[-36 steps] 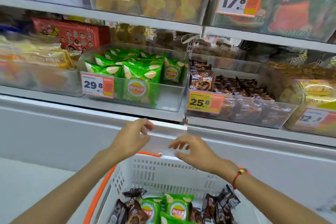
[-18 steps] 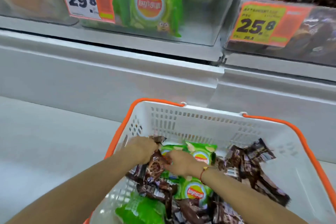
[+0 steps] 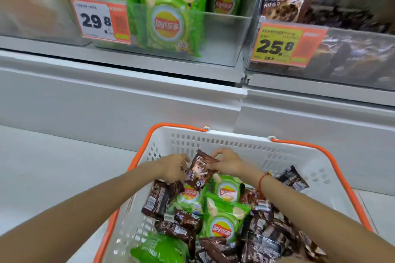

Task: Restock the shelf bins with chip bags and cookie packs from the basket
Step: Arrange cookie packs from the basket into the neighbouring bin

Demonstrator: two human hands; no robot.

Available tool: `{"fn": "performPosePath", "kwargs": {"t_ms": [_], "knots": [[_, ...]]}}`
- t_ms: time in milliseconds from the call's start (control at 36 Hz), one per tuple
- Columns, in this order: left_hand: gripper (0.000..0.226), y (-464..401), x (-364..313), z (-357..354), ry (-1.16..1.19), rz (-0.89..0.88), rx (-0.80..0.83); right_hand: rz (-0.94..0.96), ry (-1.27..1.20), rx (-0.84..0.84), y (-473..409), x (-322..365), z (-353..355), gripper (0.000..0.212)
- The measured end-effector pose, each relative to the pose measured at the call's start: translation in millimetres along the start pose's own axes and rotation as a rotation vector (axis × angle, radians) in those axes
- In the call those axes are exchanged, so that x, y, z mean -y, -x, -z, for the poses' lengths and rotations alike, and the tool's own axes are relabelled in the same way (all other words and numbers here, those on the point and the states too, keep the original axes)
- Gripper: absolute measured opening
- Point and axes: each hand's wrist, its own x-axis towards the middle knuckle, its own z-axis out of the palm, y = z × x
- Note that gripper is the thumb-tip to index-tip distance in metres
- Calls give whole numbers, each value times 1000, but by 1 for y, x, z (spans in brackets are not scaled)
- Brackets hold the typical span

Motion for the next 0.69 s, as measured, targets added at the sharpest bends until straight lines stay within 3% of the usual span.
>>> {"fn": "performPosePath", "kwargs": {"t_ms": [111, 167, 361, 500, 639, 694], "knots": [[37, 14, -33, 22, 120, -99, -72, 32, -196, -76, 34, 25, 60, 16], [28, 23, -54, 33, 237, -159, -124, 64, -270, -108, 54, 37, 86, 20], [34, 66, -127, 72, 748, -328, -234, 250, -403, -305, 123, 74, 151, 22], [6, 80, -170, 91, 805, -485, -445, 396, -255, -391, 162, 93, 188, 19], [17, 92, -205, 114, 718, -655, -488, 568, 59, -569, 178, 119, 218, 46], [14, 92, -218, 122, 727, -707, -537, 635, 256, -684, 181, 128, 230, 46]]}}
